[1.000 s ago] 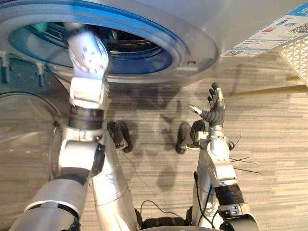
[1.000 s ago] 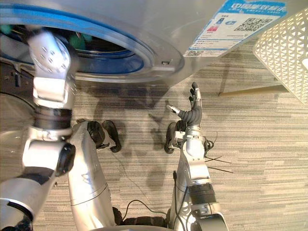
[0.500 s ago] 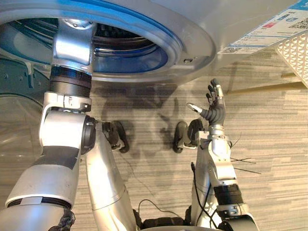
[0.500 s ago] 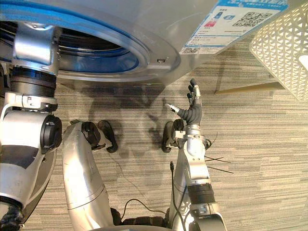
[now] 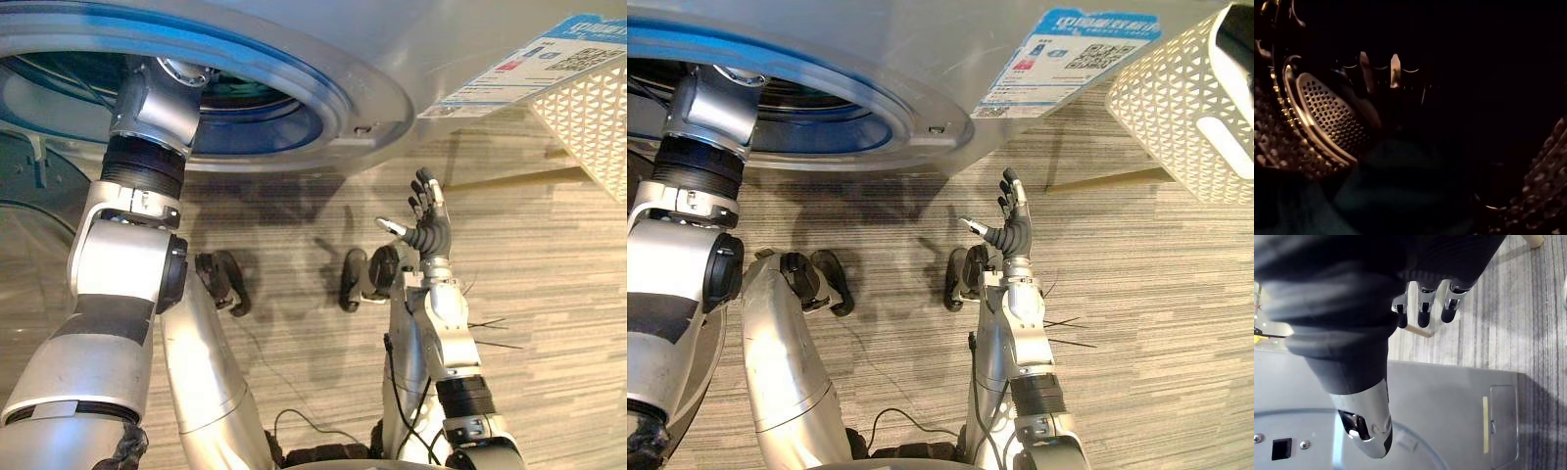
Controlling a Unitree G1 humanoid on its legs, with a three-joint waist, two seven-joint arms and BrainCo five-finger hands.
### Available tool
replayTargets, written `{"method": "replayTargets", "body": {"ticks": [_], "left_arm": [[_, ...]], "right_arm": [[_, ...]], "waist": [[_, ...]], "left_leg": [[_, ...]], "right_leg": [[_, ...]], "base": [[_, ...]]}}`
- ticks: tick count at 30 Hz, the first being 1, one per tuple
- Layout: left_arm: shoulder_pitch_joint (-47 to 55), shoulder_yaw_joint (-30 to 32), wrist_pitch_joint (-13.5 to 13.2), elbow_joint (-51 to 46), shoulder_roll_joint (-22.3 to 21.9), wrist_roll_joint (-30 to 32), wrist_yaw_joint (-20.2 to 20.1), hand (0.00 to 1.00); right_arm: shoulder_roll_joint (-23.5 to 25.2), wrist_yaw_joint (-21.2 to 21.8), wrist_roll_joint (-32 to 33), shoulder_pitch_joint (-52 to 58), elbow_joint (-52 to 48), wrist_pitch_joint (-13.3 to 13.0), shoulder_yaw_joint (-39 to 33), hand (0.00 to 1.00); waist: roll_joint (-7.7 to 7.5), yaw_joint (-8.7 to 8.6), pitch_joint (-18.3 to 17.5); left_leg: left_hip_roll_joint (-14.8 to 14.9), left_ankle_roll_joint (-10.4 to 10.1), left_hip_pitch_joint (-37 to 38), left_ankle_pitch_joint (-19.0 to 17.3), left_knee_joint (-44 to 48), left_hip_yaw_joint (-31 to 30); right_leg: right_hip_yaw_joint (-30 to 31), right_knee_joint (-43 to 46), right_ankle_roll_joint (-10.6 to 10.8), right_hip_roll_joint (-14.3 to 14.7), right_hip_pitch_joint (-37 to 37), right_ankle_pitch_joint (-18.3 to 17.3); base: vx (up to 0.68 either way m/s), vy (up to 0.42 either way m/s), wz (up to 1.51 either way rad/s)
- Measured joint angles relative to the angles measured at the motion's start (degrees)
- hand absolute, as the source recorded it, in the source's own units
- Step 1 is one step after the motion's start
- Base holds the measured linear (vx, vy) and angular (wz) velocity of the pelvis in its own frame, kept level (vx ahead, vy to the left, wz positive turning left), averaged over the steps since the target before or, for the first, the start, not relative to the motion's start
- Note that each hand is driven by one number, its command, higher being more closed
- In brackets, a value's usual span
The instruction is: Pick up the laundry basket with both hands and put the clothes into the washing machine.
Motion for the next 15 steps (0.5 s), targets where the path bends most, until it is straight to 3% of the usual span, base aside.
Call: {"method": "replayTargets", "body": {"ticks": [3, 5, 7, 9, 15], "left_arm": [[12.31, 4.48, -1.44, -7.3, -3.86, -4.52, 3.73, 0.0], [24.28, 7.3, -1.59, -10.05, -9.62, -7.37, 6.38, 0.0], [32.9, 8.68, -1.58, -10.6, -14.65, -8.35, 7.79, 0.0], [43.95, 9.1, -1.58, -10.62, -20.35, -9.95, 7.91, 0.0], [63.73, 9.01, -2.97, -9.67, -26.42, -12.58, 7.66, 0.0]], "right_arm": [[0.09, -0.15, -1.53, 1.43, 1.36, 0.01, -0.01, 0.0], [0.23, -1.07, -2.99, 2.55, 3.56, 0.08, 0.02, 0.0], [0.18, -1.57, -3.59, 2.94, 4.65, 0.21, -0.05, 0.0], [0.06, -1.86, -4.39, 4.12, 5.27, 0.88, -0.05, 0.0], [-0.3, -2.2, -5.81, 9.49, 11.17, 1.99, -0.06, 0.0]], "waist": [[-0.11, 0.35, -2.64], [0.03, 0.9, -6.04], [0.05, 1.6, -6.08], [0.05, 2.32, -6.13], [0.54, 3.64, -9.39]], "left_leg": [[-0.15, -0.81, 3.18, 0.54, -4.27, 0.8], [-0.39, -1.37, 5.5, 1.12, -7.69, 1.33], [-0.71, -1.84, 9.35, 1.46, -10.36, 1.56], [-0.97, -2.23, 15.26, 2.01, -14.64, 2.25], [-2.45, -3.38, 31.18, 4.31, -26.97, 4.36]], "right_leg": [[-0.85, -3.85, -0.15, -0.06, 3.1, 0.09], [-1.54, -6.83, -0.32, -0.13, 5.33, 0.17], [-2.25, -9.33, -0.35, -0.17, 9.3, 0.18], [-3.12, -13.15, -0.35, -0.31, 15.3, 0.18], [-5.28, -23.92, -0.5, -1.08, 30.99, 0.64]], "base": [[0.08, -0.052, 0.08], [0.12, -0.064, 0.09], [0.1, -0.042, 0.11], [0.15, -0.079, 0.17], [0.13, -0.065, 0.21]]}}
